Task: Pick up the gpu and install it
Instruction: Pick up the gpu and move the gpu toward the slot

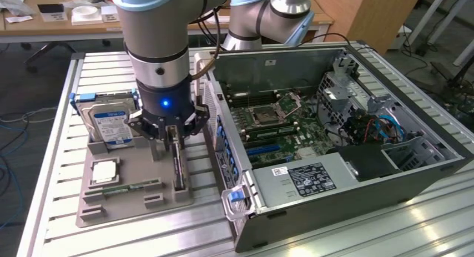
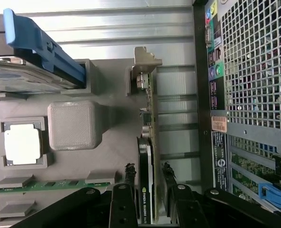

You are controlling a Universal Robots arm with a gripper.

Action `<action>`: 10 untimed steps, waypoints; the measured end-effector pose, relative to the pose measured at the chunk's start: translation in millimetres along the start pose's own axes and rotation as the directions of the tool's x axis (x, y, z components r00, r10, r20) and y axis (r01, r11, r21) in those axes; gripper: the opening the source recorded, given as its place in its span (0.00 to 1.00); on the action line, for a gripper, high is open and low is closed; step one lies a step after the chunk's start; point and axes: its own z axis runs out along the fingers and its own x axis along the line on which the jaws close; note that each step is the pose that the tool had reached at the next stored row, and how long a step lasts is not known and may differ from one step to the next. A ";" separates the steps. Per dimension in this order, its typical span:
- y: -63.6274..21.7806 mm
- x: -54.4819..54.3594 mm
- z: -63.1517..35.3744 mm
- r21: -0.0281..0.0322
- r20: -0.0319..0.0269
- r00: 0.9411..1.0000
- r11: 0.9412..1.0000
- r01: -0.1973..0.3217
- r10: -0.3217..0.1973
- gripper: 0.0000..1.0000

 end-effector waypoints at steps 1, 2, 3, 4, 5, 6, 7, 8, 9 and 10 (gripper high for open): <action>-0.1 0.1 1.8 0.000 0.000 1.000 1.000 0.000 0.000 0.36; -0.2 0.1 3.5 0.000 0.000 1.000 1.000 0.000 0.000 0.36; -0.2 0.1 5.4 0.000 0.000 1.000 1.000 0.000 0.000 0.36; -0.3 0.2 7.1 0.000 0.000 1.000 1.000 0.000 0.000 0.36; -0.4 0.2 9.0 0.000 0.000 1.000 1.000 0.000 0.000 0.36; -0.5 0.3 10.7 0.000 0.000 1.000 1.000 0.000 0.000 0.36; -0.5 0.3 12.4 0.001 0.000 1.000 1.000 0.000 0.000 0.36; -0.6 0.4 14.2 0.001 0.000 1.000 1.000 0.000 0.000 0.36; -0.6 0.4 15.8 0.002 0.000 1.000 1.000 0.000 0.000 0.36; -0.7 0.4 17.4 0.002 0.000 1.000 1.000 0.000 0.000 0.36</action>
